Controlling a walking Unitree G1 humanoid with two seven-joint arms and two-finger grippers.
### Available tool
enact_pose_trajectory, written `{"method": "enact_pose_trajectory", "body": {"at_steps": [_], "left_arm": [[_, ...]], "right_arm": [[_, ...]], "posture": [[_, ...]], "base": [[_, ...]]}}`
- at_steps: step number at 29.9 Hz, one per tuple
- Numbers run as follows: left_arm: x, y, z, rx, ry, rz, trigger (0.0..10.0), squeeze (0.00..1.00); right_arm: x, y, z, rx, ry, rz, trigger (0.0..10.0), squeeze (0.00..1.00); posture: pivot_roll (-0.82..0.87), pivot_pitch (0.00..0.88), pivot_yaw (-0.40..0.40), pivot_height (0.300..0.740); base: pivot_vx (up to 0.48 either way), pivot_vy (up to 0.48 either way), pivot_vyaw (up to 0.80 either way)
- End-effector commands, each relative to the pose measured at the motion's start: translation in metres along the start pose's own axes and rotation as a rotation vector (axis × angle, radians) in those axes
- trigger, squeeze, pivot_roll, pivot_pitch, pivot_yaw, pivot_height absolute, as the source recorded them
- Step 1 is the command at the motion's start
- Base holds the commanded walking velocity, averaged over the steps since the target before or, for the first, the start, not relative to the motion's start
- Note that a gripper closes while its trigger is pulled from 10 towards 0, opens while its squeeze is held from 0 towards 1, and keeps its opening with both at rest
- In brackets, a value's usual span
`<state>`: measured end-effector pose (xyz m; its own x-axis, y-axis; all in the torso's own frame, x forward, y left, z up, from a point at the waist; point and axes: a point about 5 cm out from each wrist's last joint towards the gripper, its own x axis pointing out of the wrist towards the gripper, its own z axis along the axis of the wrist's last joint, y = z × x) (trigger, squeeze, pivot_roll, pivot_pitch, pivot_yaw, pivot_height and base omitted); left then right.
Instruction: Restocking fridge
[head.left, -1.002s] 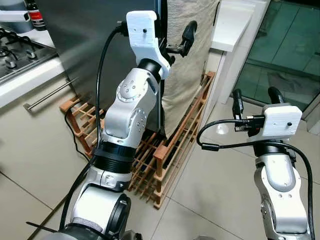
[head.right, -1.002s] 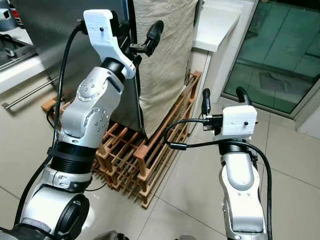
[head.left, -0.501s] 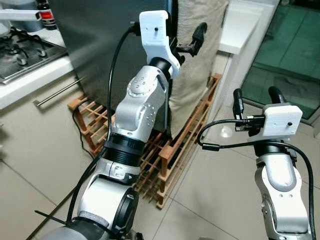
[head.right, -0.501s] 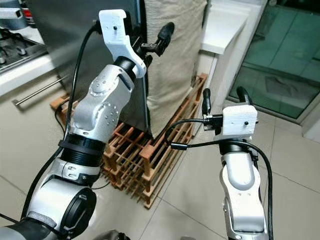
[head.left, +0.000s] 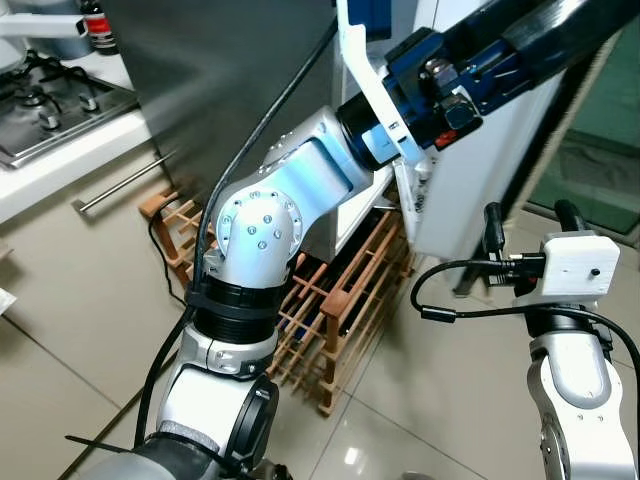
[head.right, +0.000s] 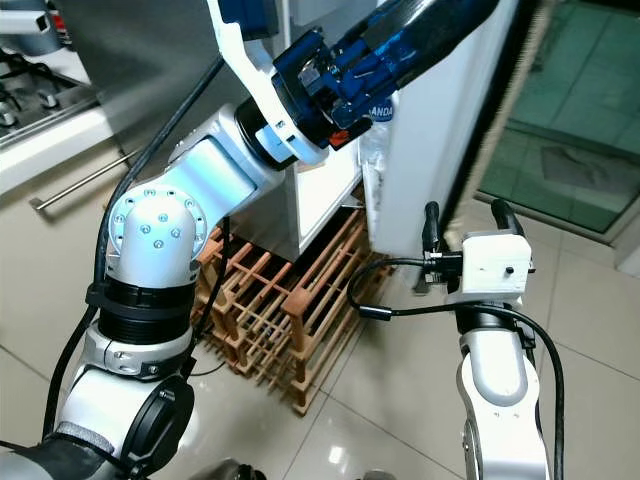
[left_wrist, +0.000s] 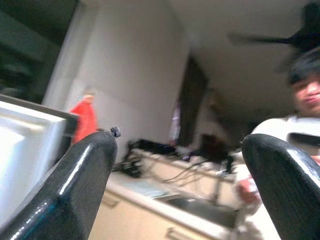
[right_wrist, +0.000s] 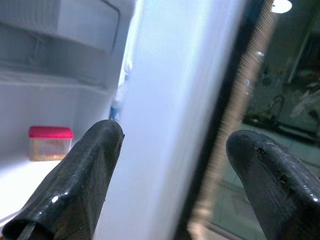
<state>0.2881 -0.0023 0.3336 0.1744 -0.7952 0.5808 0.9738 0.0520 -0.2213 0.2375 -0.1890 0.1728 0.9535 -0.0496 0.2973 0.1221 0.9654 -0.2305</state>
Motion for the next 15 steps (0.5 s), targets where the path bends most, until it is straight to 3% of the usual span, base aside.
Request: {"method": "enact_pose_trajectory", "body": {"at_steps": [1,6,8,9,10,12,15], "left_arm": [[-0.002,0.022,-0.005,0.07,0.021,0.185,10.0,0.0],[-0.033,0.052,-0.009,0.282,0.091,0.483,10.0,0.0],[-0.049,0.057,-0.008,0.297,0.087,0.573,10.0,0.0],[-0.049,0.057,-0.008,0.297,0.087,0.573,10.0,0.0],[-0.09,0.069,-0.002,0.362,0.07,0.784,10.0,0.0],[-0.123,0.073,0.004,0.412,0.052,0.944,10.0,0.0],[-0.159,0.07,0.01,0.539,0.048,1.091,10.0,0.0]], "right_arm": [[0.004,0.004,0.003,-0.007,-0.016,0.04,10.0,0.0],[0.005,0.005,0.006,0.004,-0.026,0.049,10.0,0.0],[0.008,0.005,0.009,0.023,-0.04,0.041,10.0,0.0],[0.008,0.005,0.009,0.023,-0.04,0.041,10.0,0.0],[0.014,0.0,0.013,0.069,-0.044,-0.004,10.0,0.0],[0.018,-0.003,0.014,0.093,-0.043,-0.025,10.0,0.0],[0.022,-0.004,0.014,0.111,-0.04,-0.03,10.0,0.0]], "posture": [[-0.25,0.0,0.039,0.711],[-0.24,0.0,0.029,0.711],[-0.23,0.0,0.028,0.711],[-0.23,0.0,0.028,0.711],[-0.21,0.0,0.023,0.711],[-0.2,0.0,0.018,0.711],[-0.18,0.0,0.011,0.711]], "base": [[0.0,0.0,0.0],[0.0,0.0,0.0],[0.0,0.0,0.0],[0.0,0.0,0.0],[0.0,0.0,0.0],[0.0,0.0,0.0],[0.0,0.0,0.0]]}}
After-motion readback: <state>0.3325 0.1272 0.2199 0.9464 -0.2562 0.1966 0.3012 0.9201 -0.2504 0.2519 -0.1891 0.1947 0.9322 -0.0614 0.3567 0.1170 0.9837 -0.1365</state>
